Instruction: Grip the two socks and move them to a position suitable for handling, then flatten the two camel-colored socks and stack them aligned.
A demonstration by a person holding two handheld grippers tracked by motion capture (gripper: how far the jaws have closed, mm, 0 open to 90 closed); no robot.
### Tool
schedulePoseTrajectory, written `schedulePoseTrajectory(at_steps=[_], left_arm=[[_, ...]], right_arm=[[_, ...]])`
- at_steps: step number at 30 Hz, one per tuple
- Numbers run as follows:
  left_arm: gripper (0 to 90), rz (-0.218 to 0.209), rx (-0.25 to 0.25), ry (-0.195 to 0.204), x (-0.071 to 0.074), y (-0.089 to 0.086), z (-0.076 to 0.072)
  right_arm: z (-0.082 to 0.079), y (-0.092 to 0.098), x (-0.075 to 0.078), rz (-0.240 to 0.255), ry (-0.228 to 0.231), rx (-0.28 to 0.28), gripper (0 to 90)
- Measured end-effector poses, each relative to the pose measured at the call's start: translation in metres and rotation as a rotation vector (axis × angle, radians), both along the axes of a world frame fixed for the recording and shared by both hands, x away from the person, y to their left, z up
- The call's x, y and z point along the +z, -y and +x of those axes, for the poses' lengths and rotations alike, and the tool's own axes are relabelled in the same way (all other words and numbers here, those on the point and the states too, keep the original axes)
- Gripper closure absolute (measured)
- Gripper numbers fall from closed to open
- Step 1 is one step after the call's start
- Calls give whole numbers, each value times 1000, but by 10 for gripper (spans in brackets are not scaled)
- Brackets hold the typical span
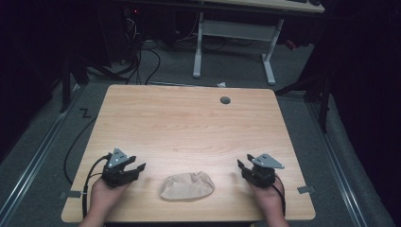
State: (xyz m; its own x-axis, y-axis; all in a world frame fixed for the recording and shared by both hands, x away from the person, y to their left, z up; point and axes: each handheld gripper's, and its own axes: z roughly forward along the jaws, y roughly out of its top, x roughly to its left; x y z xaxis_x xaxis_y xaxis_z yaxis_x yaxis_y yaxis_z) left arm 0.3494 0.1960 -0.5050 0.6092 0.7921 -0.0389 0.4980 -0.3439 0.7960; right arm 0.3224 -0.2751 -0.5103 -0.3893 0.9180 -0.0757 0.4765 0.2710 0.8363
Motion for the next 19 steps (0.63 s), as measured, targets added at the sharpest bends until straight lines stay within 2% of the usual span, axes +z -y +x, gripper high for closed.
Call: schedulePoseTrajectory(at_steps=[1, 2, 6, 8, 9, 14, 15, 19], left_arm=[[490, 11, 18, 4, 0, -6, 4], [490, 10, 43, 3, 0, -13, 7], [489, 10, 116, -4, -2, -33, 12], [489, 0, 122, -9, -3, -36, 12], [489, -31, 134, -30, -3, -41, 11], [489, -47, 138, -28, -3, -42, 8], [490, -44, 126, -22, -1, -40, 8], [489, -52, 119, -20, 2, -37, 8]], right_arm=[[0, 0, 0, 0, 0, 0, 520], [2, 8, -1, -8, 5, -26, 514], [6, 41, -7, 11, -12, -126, 481], [7, 49, -8, 11, -16, -148, 475], [7, 51, -8, 15, -16, -157, 471], [9, 49, -9, 17, -28, -147, 462], [8, 43, -7, 1, -24, -128, 463], [4, 33, -3, -11, 0, -96, 465]])
